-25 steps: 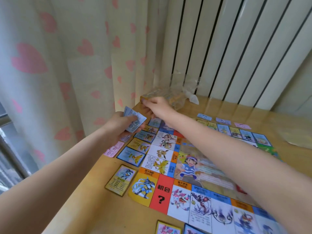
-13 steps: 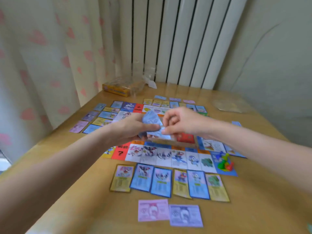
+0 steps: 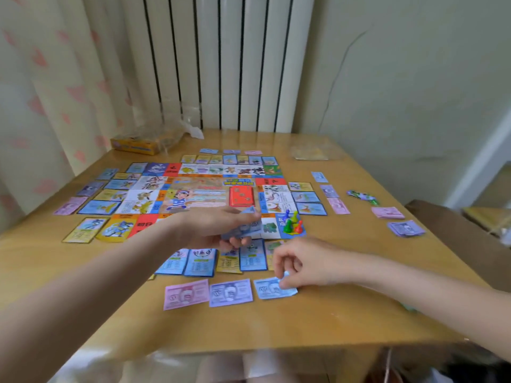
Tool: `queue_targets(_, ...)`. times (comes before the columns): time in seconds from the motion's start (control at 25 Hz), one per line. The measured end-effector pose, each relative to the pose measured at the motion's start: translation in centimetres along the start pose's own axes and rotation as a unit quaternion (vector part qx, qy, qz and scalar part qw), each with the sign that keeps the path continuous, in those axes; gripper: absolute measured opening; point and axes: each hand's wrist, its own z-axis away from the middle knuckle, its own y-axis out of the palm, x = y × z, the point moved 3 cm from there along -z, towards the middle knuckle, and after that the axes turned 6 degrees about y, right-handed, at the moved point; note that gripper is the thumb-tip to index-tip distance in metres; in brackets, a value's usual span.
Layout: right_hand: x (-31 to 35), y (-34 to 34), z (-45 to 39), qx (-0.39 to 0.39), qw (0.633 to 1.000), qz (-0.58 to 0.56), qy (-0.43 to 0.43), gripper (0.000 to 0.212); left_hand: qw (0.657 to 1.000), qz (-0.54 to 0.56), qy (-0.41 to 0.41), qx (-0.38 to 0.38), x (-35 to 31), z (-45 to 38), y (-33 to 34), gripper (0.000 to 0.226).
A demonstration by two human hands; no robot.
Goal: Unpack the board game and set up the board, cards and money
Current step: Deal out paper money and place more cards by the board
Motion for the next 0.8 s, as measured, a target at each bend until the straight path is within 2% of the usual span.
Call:
queue_targets(0.08, 0.6, -0.6, 0.4, -0.044, 0.995, 0.086, -0.022, 0.015, 1.000, 0.013, 0.010, 0.008, -0.4, -0.4, 0.6, 0.015)
queue_targets(0.12, 0.7, -1.2, 0.6, -0.072, 0.993, 0.089, -0.028, 0.013, 1.000, 0.013, 0.019, 0.017, -0.7, -0.6, 0.8, 0.015)
queue_targets(0.2, 0.5, -3.4, 0.8, -0.170, 0.985, 0.024, -0.025, 0.008, 0.999, -0.009, 0.030, 0.027, -1.3, -1.1, 1.0, 0.021)
queue_targets(0.24, 0.2, -4.4, 0.8, -0.220, 0.975, -0.002, -0.026, 0.012, 0.999, -0.020, 0.030, 0.031, -1.6, -1.3, 1.2, 0.021)
queue_targets(0.28, 0.0, -5.0, 0.7, -0.248, 0.968, -0.002, -0.030, 0.025, 0.998, -0.026, 0.031, 0.040, -1.9, -1.6, 1.4, 0.021)
queue_targets(0.36, -0.1, -5.2, 0.4, -0.242, 0.969, 0.016, -0.047, 0.045, 0.997, -0.039, 0.040, 0.056, -2.6, -2.3, 2.2, 0.019)
queue_targets(0.4, -0.1, -5.0, 0.2, -0.239, 0.970, 0.011, -0.053, 0.046, 0.996, -0.045, 0.046, 0.054, -3.0, -2.7, 2.5, 0.017)
queue_targets(0.56, -1.4, -5.7, 0.3, -0.284, 0.957, -0.042, -0.032, 0.028, 0.995, -0.064, 0.072, 0.034, -4.0, -4.4, 3.8, 0.010)
queue_targets(0.64, -3.1, -6.2, 0.5, -0.272, 0.960, -0.073, -0.002, 0.022, 0.991, -0.101, 0.077, 0.047, -4.6, -5.7, 4.7, 0.018)
queue_targets(0.76, -6.6, -7.0, 1.3, -0.240, 0.951, -0.188, 0.049, 0.020, 0.988, -0.109, 0.081, 0.068, -6.3, -7.4, 7.6, 0.007)
queue_targets(0.8, -8.1, -7.4, 1.9, -0.238, 0.944, -0.220, 0.069, 0.019, 0.989, -0.107, 0.088, 0.054, -6.9, -8.1, 8.7, 0.004)
